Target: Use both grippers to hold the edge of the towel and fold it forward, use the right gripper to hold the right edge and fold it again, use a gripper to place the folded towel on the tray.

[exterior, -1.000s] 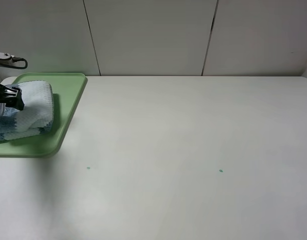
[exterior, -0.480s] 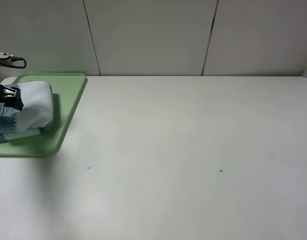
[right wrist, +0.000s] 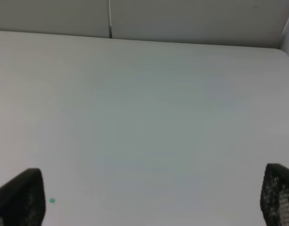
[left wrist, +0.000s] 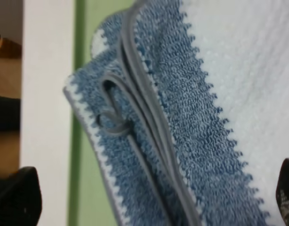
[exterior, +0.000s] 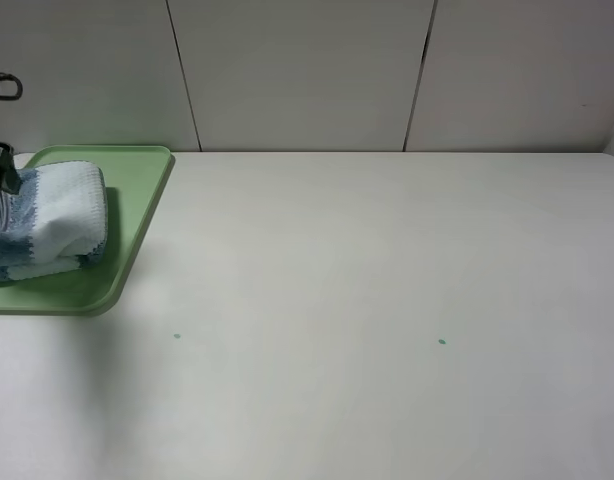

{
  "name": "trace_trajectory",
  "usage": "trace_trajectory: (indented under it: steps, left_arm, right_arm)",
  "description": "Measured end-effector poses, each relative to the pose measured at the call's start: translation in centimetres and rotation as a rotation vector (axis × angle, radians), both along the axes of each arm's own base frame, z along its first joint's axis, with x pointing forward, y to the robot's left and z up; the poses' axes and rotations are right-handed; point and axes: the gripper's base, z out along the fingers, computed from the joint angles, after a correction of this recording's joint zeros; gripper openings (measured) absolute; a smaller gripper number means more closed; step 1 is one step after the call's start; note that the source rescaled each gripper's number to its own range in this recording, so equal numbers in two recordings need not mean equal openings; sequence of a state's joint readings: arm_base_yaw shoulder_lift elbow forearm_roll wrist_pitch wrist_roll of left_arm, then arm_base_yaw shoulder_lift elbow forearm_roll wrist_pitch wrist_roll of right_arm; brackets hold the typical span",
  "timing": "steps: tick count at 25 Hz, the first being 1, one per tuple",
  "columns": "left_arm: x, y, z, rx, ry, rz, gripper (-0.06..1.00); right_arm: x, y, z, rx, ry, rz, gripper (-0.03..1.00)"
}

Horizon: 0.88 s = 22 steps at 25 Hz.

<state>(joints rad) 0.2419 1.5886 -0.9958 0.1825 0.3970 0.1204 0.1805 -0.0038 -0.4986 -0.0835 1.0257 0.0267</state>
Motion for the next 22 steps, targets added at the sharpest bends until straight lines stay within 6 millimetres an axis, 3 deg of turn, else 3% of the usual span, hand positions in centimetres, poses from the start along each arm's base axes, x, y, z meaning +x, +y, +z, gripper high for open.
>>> trace_trajectory:
  steps: [1, 2, 7, 15, 22]
  left_arm:
    - [0.0, 0.0, 0.0, 0.000, 0.000, 0.000, 1.00]
    - [-0.8, -0.2, 1.4, 0.007, -0.013, 0.006, 1.00]
    - [-4.0, -0.8, 4.8, 0.027, -0.078, 0.014, 1.00]
    - [-10.4, -2.7, 6.6, 0.012, -0.192, 0.029, 1.00]
    - [-17.5, -4.6, 8.4, -0.012, -0.290, 0.052, 1.00]
  right_arm:
    - [0.0, 0.0, 0.0, 0.000, 0.000, 0.000, 1.00]
    - [0.0, 0.0, 0.0, 0.000, 0.000, 0.000, 1.00]
    - [0.0, 0.0, 0.0, 0.000, 0.000, 0.000, 1.00]
    - [0.0, 0.0, 0.0, 0.000, 0.000, 0.000, 1.00]
    - [0.0, 0.0, 0.0, 0.000, 0.000, 0.000, 1.00]
